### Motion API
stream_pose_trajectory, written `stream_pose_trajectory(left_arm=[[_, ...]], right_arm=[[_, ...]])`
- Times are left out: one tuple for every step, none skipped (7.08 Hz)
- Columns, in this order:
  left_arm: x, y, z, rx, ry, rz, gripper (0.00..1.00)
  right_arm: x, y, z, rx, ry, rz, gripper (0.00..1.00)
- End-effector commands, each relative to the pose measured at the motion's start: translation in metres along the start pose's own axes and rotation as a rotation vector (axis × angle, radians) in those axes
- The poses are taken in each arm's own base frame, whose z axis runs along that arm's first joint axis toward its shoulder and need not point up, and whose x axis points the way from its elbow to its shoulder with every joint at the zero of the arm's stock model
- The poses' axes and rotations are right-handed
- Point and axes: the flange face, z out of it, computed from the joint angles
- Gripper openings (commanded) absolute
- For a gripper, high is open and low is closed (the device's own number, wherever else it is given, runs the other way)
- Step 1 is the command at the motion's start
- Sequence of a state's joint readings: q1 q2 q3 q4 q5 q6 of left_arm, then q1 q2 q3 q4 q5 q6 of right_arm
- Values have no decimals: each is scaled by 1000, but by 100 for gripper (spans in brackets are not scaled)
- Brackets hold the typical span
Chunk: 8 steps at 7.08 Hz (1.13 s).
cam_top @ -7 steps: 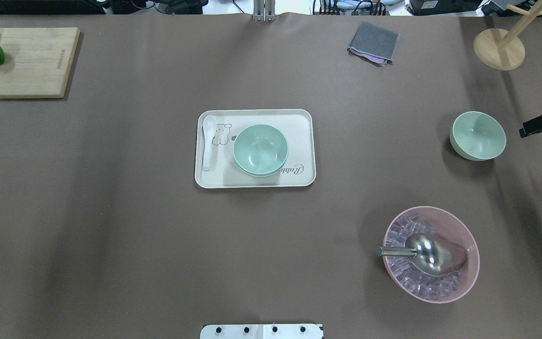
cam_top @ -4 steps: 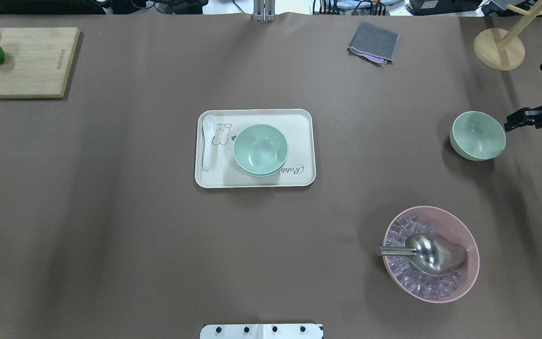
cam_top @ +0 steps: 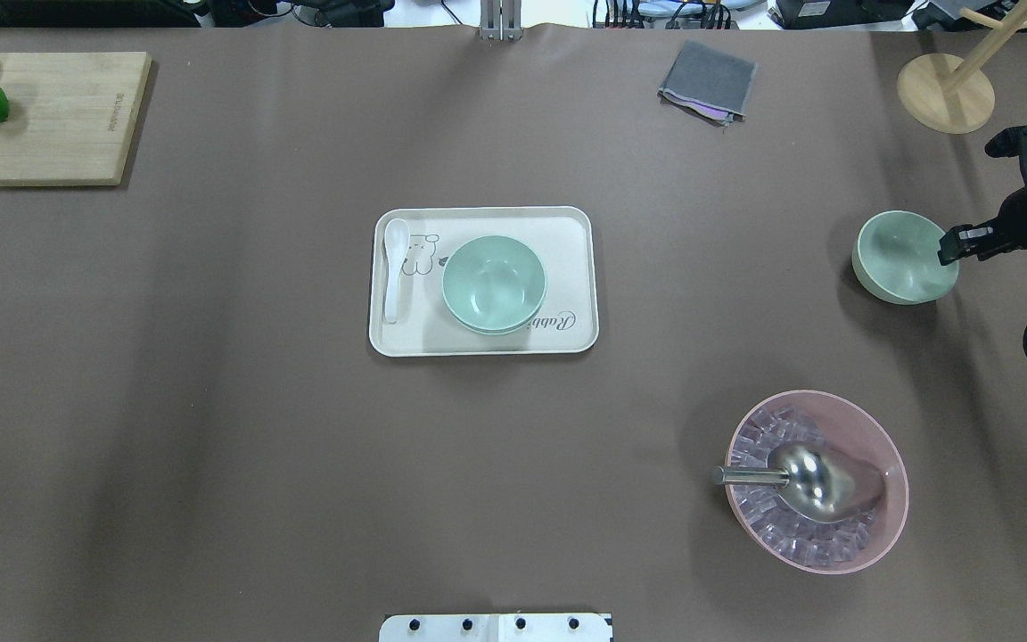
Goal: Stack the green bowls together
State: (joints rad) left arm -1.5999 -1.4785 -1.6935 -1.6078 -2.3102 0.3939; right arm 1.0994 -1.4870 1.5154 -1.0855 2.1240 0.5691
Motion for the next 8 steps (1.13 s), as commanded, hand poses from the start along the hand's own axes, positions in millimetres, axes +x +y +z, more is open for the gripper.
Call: stream_pose_trajectory(left_arm=[[0,-2,-1,15,-6,12,98],[-1,-1,0,12,-7,10,98],[-1,-1,0,12,-7,10,98],[0,-1,0,14,-6,11,98],[0,-1,0,14,-6,11,98],[0,-1,-1,14,-7,12,98],[0,4,1,9,-4,8,98],[0,4,2,8,-5,7,98]], right_arm=[[-3,1,3,-7,-2,-3,54],[-4,2,4,-9,-3,-5,54],[-5,2,4,-10,-3,-6,50],[-7,3,6,-13,-4,-11,24],[-8,4,7,-15,-6,-15,0],[-9,3,6,-15,-8,-16,0],[-10,2,5,-14,-10,-18,0],[-20,-2,-2,-6,-32,-30,0]])
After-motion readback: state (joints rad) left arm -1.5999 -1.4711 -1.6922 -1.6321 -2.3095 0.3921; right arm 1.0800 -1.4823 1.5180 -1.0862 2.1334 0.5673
